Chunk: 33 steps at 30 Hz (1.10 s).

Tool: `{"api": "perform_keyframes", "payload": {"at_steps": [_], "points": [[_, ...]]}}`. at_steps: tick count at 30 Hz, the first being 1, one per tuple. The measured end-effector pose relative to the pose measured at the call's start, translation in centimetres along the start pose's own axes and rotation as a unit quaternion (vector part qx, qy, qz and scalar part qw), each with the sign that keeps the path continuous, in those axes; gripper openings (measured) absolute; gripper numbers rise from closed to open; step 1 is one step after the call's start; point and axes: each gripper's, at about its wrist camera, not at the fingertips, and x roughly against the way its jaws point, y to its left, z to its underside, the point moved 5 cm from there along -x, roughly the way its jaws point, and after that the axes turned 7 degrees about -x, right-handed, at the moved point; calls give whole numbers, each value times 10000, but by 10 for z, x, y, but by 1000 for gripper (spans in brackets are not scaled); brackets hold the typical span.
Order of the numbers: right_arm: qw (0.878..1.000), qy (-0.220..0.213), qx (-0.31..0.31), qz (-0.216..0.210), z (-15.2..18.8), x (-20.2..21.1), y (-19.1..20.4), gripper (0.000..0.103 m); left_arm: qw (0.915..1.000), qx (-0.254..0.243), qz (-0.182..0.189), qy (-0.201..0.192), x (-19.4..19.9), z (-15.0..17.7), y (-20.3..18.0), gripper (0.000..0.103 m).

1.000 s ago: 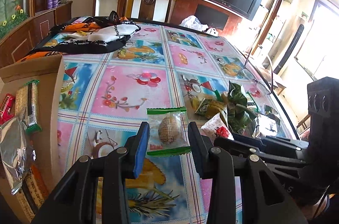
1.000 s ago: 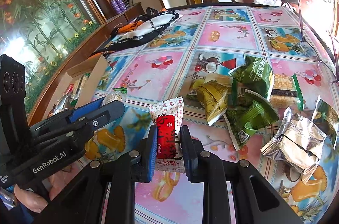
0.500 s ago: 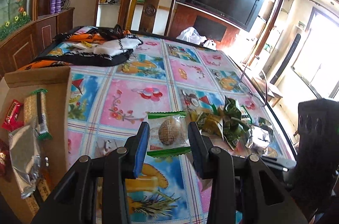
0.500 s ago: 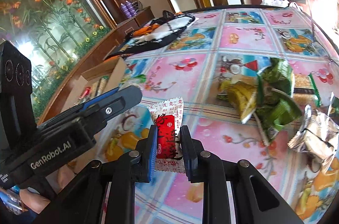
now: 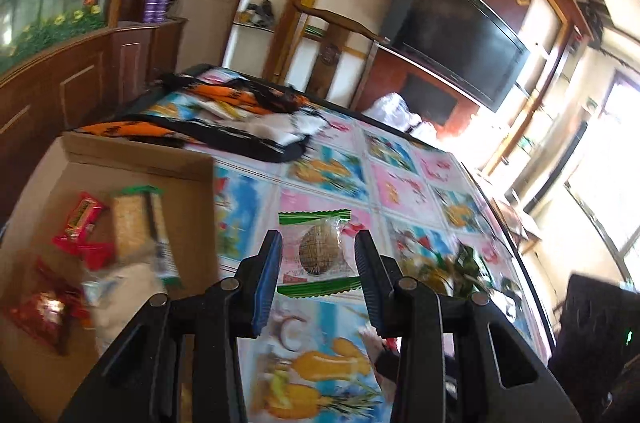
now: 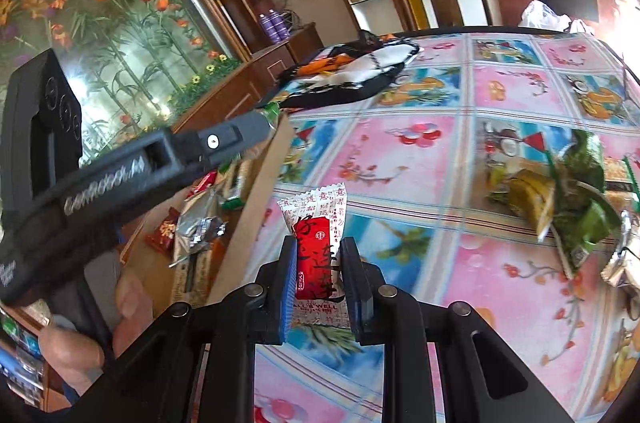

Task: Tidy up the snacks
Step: 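Carry the white-wrapped candy and green-edged clear pack over the cardboard box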

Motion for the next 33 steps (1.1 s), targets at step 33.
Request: {"api": "perform_keyframes", "payload": {"at_steps": [33], "points": [[9901, 714, 1000, -677, 49, -80, 113, 24, 9857, 1080, -1176, 531, 2, 9, 135, 37]]}}
